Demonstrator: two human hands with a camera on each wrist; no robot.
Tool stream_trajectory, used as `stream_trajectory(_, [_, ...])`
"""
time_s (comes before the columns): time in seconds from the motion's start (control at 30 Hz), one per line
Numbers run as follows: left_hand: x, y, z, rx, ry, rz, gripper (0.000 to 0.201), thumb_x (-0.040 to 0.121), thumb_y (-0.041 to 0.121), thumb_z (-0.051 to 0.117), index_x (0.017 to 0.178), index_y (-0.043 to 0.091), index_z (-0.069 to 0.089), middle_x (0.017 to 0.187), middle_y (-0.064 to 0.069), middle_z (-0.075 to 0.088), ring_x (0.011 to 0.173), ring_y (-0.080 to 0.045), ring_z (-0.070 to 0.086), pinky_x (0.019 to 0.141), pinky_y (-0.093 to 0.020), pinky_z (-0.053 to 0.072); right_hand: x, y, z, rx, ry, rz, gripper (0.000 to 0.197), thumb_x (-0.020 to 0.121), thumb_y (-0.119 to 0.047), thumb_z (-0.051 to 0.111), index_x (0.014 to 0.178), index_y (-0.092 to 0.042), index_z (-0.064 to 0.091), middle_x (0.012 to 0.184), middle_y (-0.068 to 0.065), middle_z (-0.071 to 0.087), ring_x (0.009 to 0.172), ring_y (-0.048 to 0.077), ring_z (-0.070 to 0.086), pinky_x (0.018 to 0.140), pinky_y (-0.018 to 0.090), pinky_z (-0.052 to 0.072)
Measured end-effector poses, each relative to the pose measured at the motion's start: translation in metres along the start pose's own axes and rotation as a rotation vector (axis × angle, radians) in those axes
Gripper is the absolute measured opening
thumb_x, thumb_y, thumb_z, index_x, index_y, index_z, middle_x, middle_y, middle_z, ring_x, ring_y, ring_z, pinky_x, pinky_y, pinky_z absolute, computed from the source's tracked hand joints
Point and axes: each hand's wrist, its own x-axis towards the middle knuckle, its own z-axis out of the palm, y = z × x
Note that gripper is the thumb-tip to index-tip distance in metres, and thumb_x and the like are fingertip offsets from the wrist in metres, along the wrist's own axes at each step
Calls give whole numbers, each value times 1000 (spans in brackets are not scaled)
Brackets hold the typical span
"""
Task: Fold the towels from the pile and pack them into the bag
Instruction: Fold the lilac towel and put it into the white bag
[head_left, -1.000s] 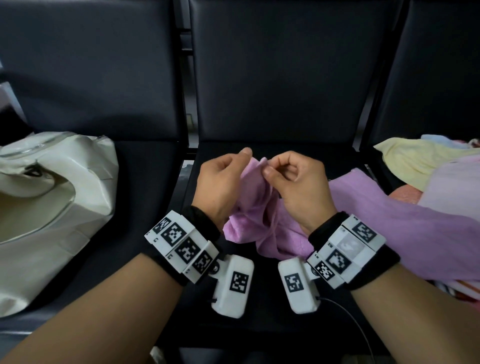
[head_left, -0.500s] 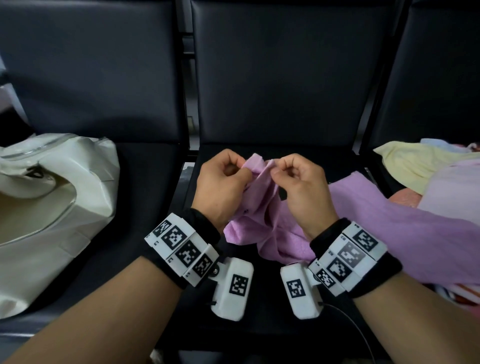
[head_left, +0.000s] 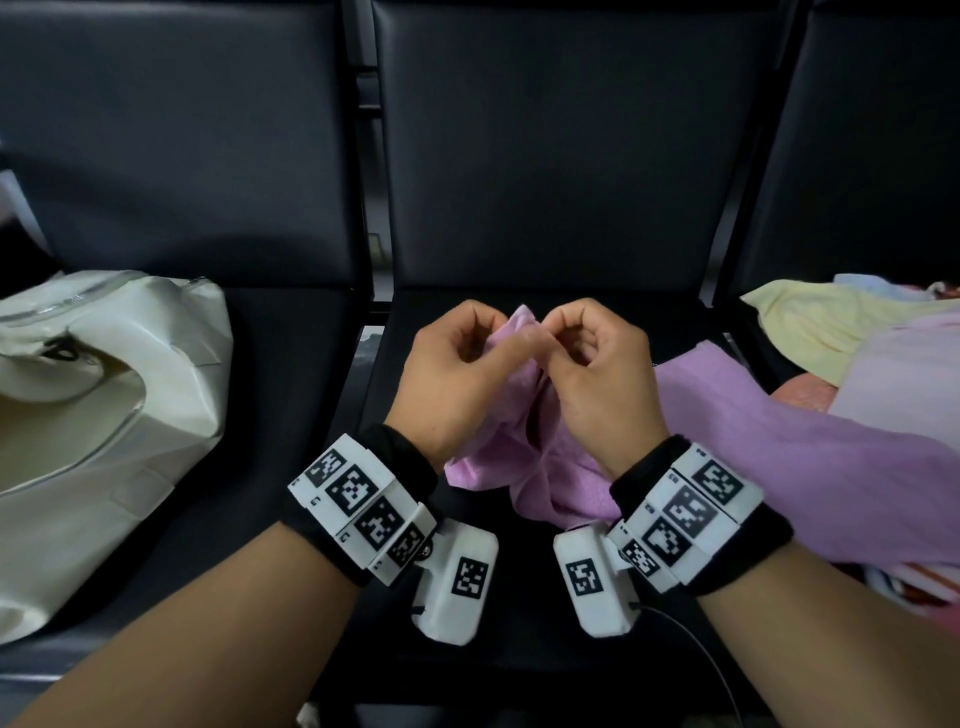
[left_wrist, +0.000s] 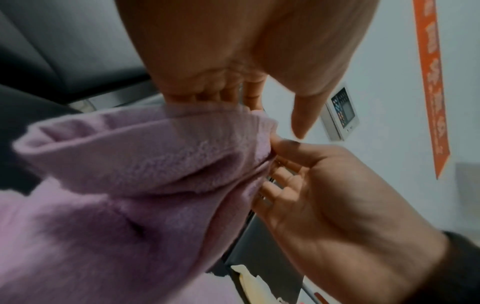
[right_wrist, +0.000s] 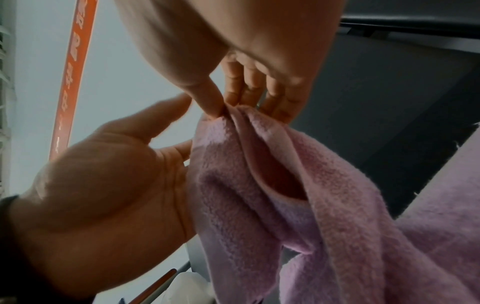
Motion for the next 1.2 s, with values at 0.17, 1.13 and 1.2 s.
stream_trajectory(0.17, [1,-6,-2,139,-67,46,20,80,48,73,91,31,68,87,2,74,85,-24,72,80,-51,60,2,3,-2,27,54,-8,14,94,-11,68,84,-19,64,81,0,70,80,20,70,75,37,60])
stream_trajectory(1.13, [9,-12,-15,552,-82,-8,21,78,34,77,65,31,61,56,11,58,61,-11,54,59,-32,46,20,5,-23,-120,242,-59,28,100,-39,59,88,-17,72,66,-14,56,63,2,50,64,24,43])
stream_trajectory(1.2, [10,-12,-17,582,-45,-10,22,84,29,73,66,31,61,55,12,57,63,-11,55,61,-31,47,22,7,-27,-110,278,-66,29,99,-40,60,88,-16,72,70,-12,56,64,2,50,66,26,42])
